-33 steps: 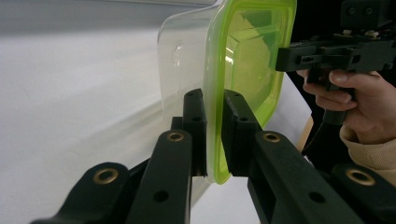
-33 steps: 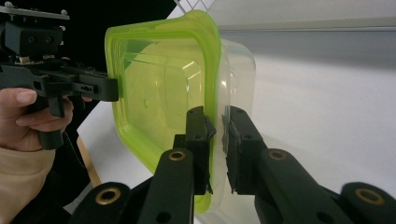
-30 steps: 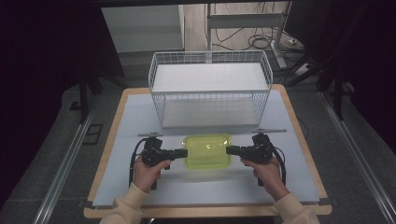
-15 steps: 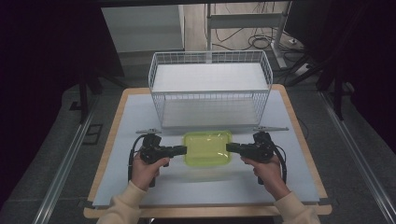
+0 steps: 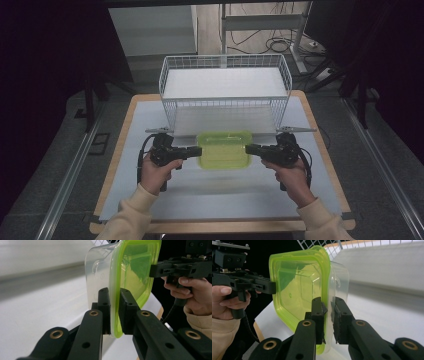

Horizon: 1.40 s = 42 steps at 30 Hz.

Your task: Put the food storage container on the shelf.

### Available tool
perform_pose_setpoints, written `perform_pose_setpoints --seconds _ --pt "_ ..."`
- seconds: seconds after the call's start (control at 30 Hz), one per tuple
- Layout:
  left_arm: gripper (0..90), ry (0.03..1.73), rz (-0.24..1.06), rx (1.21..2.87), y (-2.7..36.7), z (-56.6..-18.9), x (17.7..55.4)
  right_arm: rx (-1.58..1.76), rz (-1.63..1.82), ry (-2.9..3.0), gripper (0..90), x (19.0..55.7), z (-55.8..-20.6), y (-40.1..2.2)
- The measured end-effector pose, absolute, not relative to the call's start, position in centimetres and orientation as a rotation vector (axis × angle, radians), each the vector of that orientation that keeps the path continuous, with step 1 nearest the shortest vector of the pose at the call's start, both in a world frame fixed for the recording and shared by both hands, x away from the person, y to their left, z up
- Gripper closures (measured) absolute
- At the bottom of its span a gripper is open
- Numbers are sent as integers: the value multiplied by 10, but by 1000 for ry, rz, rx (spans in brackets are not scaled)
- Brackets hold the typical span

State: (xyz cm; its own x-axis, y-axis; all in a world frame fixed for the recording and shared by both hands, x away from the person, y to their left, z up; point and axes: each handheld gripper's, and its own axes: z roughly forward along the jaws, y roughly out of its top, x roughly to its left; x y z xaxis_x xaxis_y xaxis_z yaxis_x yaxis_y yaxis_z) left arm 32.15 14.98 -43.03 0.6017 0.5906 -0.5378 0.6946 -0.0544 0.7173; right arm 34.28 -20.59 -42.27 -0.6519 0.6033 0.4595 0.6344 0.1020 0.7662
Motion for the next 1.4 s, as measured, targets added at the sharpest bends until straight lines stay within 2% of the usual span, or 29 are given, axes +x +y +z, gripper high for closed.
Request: perform_pose_setpoints --seconds 0.43,1.4 --pt "815 1031 -81 1720 151 -395 332 -1279 -1679 -2347 804 353 -381 -203" --pt "813 1016 -62 1719 148 -352 369 -1299 -1702 -2420 804 376 -330 -202"
